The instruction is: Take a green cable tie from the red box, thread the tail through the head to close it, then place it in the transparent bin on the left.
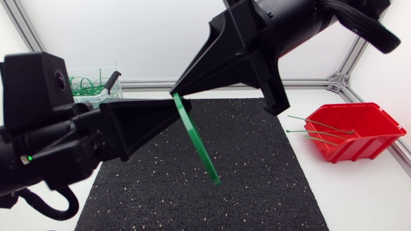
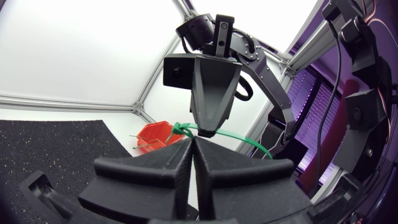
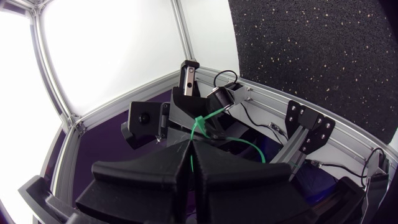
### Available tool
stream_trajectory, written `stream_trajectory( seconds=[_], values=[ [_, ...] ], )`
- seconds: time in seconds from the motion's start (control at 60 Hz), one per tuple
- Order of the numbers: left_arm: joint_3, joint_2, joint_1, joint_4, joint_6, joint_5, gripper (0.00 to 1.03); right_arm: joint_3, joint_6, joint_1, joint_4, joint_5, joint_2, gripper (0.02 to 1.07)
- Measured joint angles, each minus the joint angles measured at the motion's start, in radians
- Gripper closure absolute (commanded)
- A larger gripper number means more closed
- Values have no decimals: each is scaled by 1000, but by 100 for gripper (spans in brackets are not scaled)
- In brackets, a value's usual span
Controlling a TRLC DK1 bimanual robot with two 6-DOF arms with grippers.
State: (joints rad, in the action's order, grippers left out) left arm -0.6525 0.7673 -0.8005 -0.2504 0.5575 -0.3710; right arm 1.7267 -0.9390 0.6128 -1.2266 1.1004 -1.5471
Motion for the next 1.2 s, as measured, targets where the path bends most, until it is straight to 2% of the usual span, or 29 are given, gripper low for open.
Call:
stream_trajectory(
  seconds=[0.733,0.833,0.883,1.0,1.2],
  values=[
    [8,-13,-45,22,-55,67,100,-52,0,-45,4,23,6,100],
    [13,-13,-45,22,-61,66,100,-56,0,-45,5,21,14,86],
    [13,-15,-45,21,-61,64,100,-58,0,-45,13,16,19,83],
    [16,-20,-45,12,-64,55,100,-60,0,-51,26,-5,27,67],
    [20,-31,-11,-12,-71,7,100,-71,4,-54,26,-28,39,66]
  ],
)
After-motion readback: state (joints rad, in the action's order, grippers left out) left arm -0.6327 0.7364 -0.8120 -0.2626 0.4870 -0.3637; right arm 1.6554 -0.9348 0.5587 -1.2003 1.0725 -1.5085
